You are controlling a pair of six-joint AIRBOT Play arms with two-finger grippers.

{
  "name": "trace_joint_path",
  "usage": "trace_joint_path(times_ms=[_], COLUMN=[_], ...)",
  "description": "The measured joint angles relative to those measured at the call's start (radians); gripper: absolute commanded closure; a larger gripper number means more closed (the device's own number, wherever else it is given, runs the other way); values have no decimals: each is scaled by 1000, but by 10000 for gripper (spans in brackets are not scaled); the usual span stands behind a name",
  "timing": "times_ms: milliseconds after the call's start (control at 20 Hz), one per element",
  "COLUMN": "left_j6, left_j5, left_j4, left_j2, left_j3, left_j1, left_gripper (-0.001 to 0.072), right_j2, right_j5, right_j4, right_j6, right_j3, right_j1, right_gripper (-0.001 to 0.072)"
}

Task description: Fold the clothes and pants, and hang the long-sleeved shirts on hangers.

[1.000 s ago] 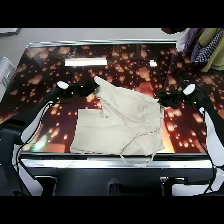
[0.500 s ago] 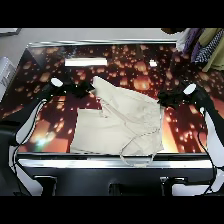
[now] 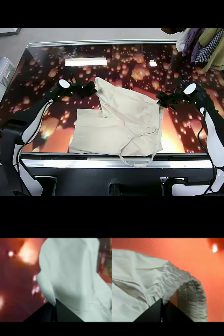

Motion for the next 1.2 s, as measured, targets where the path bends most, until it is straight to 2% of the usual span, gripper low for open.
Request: trace_joint_path(times_ms=[150, 450, 650, 800, 850, 950, 1000, 1200], left_j6=[-20, -172, -209, -221, -223, -226, -229, -231], left_j5=[-140, -439, -499, -428, -384, -285, -240, -162], left_j4=[46, 270, 323, 341, 343, 347, 348, 348], left_j2=[56, 238, 278, 260, 245, 203, 174, 78], left_j3=[55, 103, 108, 110, 110, 110, 110, 109], left_j1=[41, 81, 29, -42, -65, -112, -134, -181], left_gripper=[700, 699, 698, 694, 652, 302, 163, 144], right_j2=[10, 36, 41, 42, 42, 42, 42, 42], right_j5=[18, 85, 119, 108, 98, 75, 62, 32], right_j4=[-2, 2, -4, -9, -15, -46, -68, -157], right_j6=[-3, -38, -64, -63, -52, -19, 3, 83], right_j3=[0, 0, 0, 0, 0, 0, 0, 0], right_j1=[0, 1, 0, 0, 0, 0, 0, 0], right_gripper=[687, 687, 687, 688, 688, 688, 688, 687])
